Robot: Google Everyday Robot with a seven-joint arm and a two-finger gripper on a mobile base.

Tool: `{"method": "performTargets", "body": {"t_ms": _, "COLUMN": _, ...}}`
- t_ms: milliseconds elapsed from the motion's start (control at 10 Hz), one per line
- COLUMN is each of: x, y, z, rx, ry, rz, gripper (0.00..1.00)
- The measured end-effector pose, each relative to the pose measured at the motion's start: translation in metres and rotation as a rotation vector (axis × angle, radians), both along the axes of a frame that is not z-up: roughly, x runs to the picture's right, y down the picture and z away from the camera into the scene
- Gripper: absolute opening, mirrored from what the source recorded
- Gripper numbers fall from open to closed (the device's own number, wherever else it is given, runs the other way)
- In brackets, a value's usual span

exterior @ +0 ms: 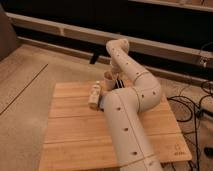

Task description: Place the ceramic cup in the ceramic bowl

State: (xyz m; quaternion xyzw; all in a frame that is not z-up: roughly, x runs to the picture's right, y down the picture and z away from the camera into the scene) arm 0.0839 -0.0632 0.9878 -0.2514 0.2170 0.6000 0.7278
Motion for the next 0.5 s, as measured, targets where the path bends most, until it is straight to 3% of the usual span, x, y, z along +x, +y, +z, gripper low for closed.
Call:
{"method": "performTargets", "body": {"t_ms": 200, "x": -0.002, "y": -0.009, "z": 0.000, "rx": 0.019, "ry": 0.003, "rz": 0.000, "gripper": 0.00}}
{"method": "performTargets", "body": {"t_ms": 500, "x": -0.012, "y": -0.040, "z": -0.008, "rx": 0.091, "ry": -0.015, "rz": -0.004, "gripper": 0.00}}
